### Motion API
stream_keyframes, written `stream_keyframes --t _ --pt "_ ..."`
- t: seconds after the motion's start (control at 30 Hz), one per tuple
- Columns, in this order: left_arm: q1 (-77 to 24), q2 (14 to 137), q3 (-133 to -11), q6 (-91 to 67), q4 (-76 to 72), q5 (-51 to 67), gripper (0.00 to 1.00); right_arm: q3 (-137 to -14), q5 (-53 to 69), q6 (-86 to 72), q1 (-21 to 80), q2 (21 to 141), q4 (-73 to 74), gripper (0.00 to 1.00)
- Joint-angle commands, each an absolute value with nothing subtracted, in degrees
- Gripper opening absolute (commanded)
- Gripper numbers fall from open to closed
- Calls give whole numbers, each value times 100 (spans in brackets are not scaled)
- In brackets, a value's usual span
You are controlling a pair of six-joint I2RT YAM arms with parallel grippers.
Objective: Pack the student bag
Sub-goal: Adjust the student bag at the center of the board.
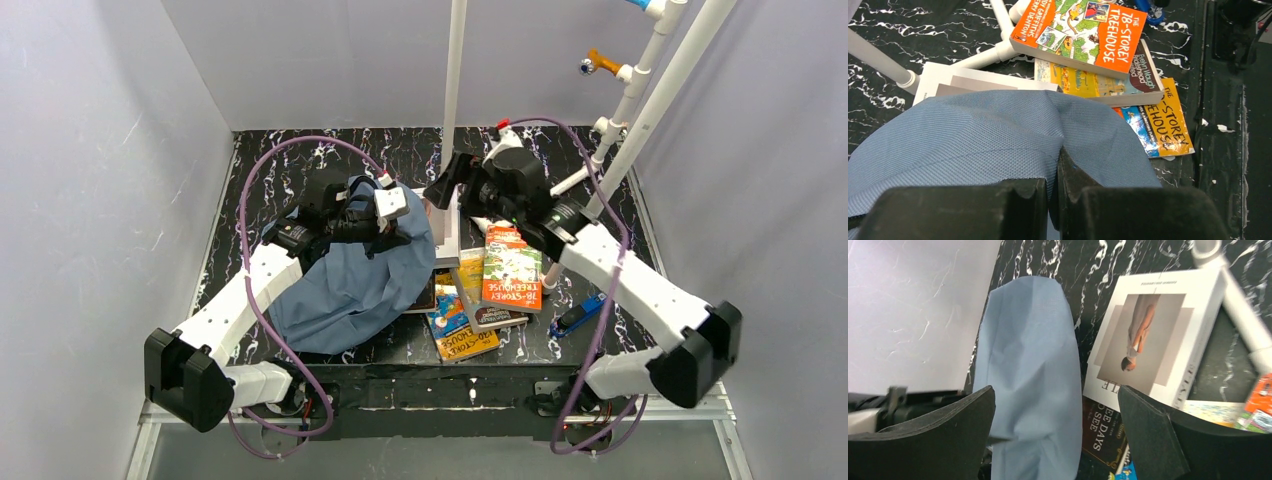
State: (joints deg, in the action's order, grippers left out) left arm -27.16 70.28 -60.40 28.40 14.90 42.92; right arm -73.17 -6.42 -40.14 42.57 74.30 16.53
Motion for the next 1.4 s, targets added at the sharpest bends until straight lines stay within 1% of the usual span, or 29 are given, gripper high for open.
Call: stream_keyframes --t 0.0,0.1,0.23,0.43,0.47,0.5,0.57,0.6,0.7,0.73,0.77,0.8,0.87,0.9,0.93,0.97,1.0,1.03,1.1,1.2,1.23,1.27,1.37 --pt "-2751 6864 -6169 2976 1425 4798 0 -7626 434 -4564 4111 8058 1204 100" --pt "-2778 6900 -6156 2963 1397 4832 0 -7993 441 -4369 4134 8363 1374 100" --pt "-2830 6955 -6205 2886 1391 5017 0 -8175 444 -4393 4157 8686 1343 100" --pt "-2936 6862 -6159 2935 1390 4982 0 -7819 729 -4816 4510 8920 616 100" --pt "-2936 6853 -6158 2931 1389 4975 1 -7745 762 -4891 4555 8924 499 97" --pt "-2936 6860 -6168 2916 1389 4975 4 -7638 746 -4974 4595 8897 341 92" --pt "-2943 6850 -6166 2883 1378 4979 18 -7292 594 -5119 4614 8727 -25 77" --pt "-2956 6841 -6139 2856 1329 4958 27 -7047 425 -5176 4611 8613 -274 67" --pt "-2971 6819 -6093 2782 1231 4910 43 -6534 223 -5213 4611 8355 -679 30" --pt "-2971 6782 -6111 2756 1240 4873 48 -6409 220 -5208 4611 8311 -809 17" --pt "-2971 6728 -6105 2764 1249 4842 50 -6338 232 -5203 4614 8311 -890 6" --pt "-2973 6653 -6094 2767 1251 4798 52 -6307 249 -5193 4608 8320 -922 1" --pt "-2971 6511 -6116 2645 1215 4558 62 -6260 318 -5107 4614 8335 -1014 1" --pt "-2971 6439 -6157 2504 1182 4455 64 -6201 346 -5087 4614 8328 -1105 1" --pt "-2972 6363 -6218 2256 1127 4112 66 -6136 333 -5073 4609 8299 -1177 1" --pt "-2962 6300 -6273 1819 1061 3735 71 -6075 288 -5084 4614 8259 -1193 1" --pt "-2936 6244 -6360 1337 1074 3294 81 -6033 234 -5100 4614 8204 -1183 1" --pt "-2903 6183 -6461 877 1170 2851 85 -5961 180 -5097 4610 8135 -1178 1" --pt "-2881 6058 -6662 -8 1658 1661 86 -5844 83 -5074 4614 7994 -1223 1" --pt "-2835 5662 -6618 -1457 2467 -31 86 -5672 25 -5081 4606 7829 -1282 1" --pt "-2823 5499 -6547 -1852 2769 -496 89 -5662 -57 -5013 4605 7789 -1271 1" --pt "-2809 5301 -6446 -2208 3025 -834 91 -5667 -127 -4962 4605 7768 -1255 1" --pt "-2779 4734 -6006 -2790 3439 -1323 98 -5661 -58 -4937 4605 7748 -1224 1"
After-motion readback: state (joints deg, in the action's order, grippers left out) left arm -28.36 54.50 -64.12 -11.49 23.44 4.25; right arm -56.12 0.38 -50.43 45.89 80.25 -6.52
